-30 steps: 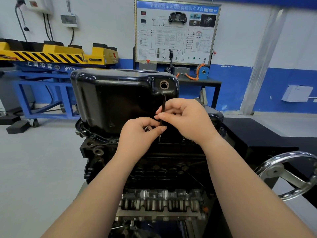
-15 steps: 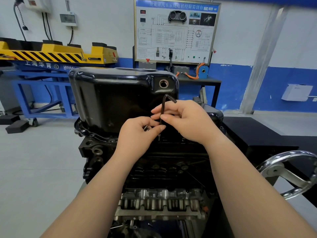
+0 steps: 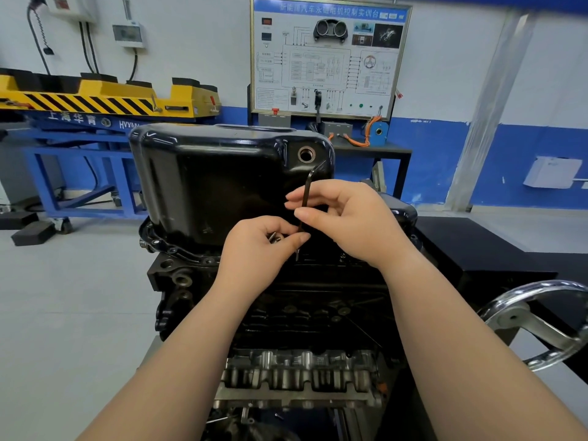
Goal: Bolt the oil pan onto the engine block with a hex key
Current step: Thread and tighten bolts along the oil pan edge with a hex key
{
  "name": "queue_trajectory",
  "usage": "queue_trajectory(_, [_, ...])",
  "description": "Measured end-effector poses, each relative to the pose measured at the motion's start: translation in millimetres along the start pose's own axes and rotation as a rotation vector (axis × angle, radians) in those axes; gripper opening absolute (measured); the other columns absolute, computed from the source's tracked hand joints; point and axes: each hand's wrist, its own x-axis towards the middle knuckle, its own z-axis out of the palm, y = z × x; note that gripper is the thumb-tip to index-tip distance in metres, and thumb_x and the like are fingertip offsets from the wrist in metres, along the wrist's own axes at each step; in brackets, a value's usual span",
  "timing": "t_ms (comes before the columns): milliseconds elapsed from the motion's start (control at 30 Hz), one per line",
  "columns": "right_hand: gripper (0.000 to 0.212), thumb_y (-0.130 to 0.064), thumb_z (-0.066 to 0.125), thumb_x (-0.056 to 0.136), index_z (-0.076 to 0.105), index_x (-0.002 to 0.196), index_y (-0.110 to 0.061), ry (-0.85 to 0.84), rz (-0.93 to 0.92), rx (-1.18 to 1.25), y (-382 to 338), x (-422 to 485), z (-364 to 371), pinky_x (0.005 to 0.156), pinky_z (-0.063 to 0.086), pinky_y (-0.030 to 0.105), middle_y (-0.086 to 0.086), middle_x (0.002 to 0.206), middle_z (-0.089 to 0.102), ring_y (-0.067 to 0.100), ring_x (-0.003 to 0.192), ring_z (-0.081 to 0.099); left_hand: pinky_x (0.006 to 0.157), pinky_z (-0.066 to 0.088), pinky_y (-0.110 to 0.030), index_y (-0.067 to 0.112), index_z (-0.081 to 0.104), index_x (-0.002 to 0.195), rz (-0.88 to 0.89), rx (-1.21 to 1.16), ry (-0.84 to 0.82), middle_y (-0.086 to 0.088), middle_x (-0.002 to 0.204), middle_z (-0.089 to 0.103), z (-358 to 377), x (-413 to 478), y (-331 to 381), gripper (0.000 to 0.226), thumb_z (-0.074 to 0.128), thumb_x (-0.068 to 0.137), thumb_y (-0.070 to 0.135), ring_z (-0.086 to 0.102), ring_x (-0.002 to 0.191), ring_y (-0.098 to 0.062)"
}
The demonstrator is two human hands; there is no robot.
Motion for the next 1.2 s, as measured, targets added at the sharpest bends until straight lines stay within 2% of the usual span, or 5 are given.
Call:
queue_trajectory(200, [0.017,-0.006,0.063,0.087,0.071,0.095,-0.019,-0.039,0.057,0.033,1.2,2.8,-2.7,0.071,0.05,0.01,-0.008,0.088,0.072,-0.003,0.086,0.067,0.051,0.038,-0.004,0.039,0.063,0.068,0.005,0.008,0.004,0.026,0.056,0.056,-0.1,-0.4,0.3,0.016,0.073,0.077,0.031,0.051,0.055,0.008])
queue_trajectory(400, [0.009,-0.017,0.076,0.077,0.072,0.084,-0.012,0.095,0.061,-0.011,4.1,2.4,3.8,0.05,0.037,0.006,-0.008,0.064,0.066,-0.004,0.044,0.049,0.055,0.038,-0.006,0.04,0.064,0.068,0.017,0.03,-0.011,0.028,0.06,0.057,-0.5,-0.4,-0.1,0.013,0.073,0.075,0.034,0.052,0.059,0.007])
queue_trajectory(600, [0.013,-0.02,0.07,0.082,0.069,0.094,-0.026,0.047,0.027,-0.044,2.7,1.6,0.8,0.051,0.036,0.012,-0.01,0.085,0.071,0.001,0.042,0.04,0.055,0.038,-0.005,0.037,0.064,0.069,0.001,0.026,-0.021,0.029,0.06,0.058,-1.1,-0.2,-1.5,0.012,0.072,0.076,0.033,0.053,0.06,0.009])
queue_trajectory(867, [0.019,-0.011,0.069,0.083,0.068,0.097,-0.024,0.017,0.04,0.032,1.1,2.5,-0.9,0.078,0.05,0.014,-0.007,0.076,0.073,-0.004,0.077,0.067,0.052,0.036,-0.004,0.038,0.065,0.071,-0.012,0.029,-0.029,0.029,0.057,0.056,-1.0,0.3,-1.8,0.01,0.072,0.076,0.034,0.051,0.056,0.009])
queue_trajectory(1200, [0.016,-0.014,0.072,0.081,0.069,0.096,-0.018,0.041,0.036,0.002,1.9,0.8,1.3,0.049,0.035,0.008,-0.005,0.08,0.072,0.0,0.041,0.041,0.055,0.038,-0.005,0.037,0.065,0.07,0.002,0.037,-0.019,0.023,0.06,0.06,-1.1,-0.6,-1.7,0.011,0.073,0.076,0.032,0.054,0.062,0.007])
